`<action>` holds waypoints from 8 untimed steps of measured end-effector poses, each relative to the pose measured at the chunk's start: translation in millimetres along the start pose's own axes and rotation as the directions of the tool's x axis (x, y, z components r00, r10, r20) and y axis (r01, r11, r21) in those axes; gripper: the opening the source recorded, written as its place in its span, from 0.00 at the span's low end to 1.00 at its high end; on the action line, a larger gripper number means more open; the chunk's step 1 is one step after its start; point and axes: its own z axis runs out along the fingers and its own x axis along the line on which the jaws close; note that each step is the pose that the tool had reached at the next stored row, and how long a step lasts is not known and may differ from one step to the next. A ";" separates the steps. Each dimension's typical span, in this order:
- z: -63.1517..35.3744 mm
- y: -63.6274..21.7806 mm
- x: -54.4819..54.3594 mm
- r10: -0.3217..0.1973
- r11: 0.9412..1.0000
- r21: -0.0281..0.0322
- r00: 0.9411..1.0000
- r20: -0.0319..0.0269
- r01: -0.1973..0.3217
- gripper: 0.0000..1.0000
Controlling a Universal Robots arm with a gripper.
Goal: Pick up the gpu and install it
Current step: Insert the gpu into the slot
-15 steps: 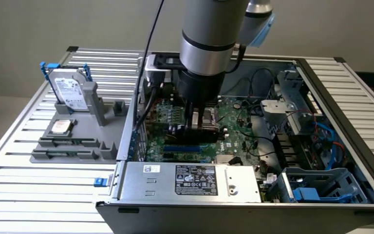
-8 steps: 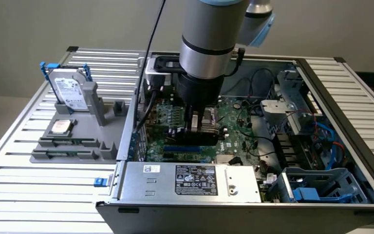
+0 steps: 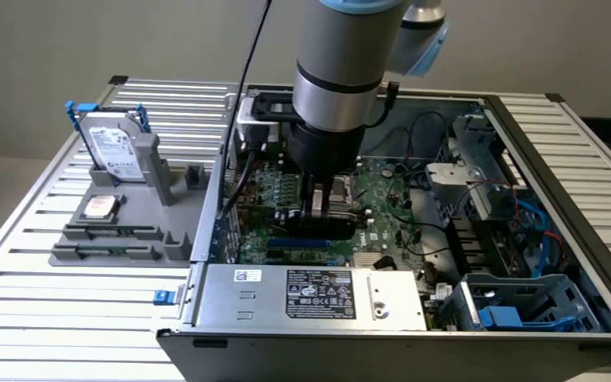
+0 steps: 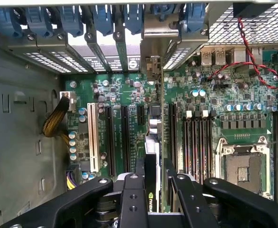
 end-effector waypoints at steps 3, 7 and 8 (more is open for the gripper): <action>1.1 0.0 0.1 0.000 1.000 -0.001 1.000 -0.001 0.000 0.26; 2.8 0.0 0.1 0.000 1.000 -0.002 1.000 -0.003 0.000 0.26; 3.0 0.0 0.1 0.000 1.000 -0.003 1.000 -0.004 0.000 0.26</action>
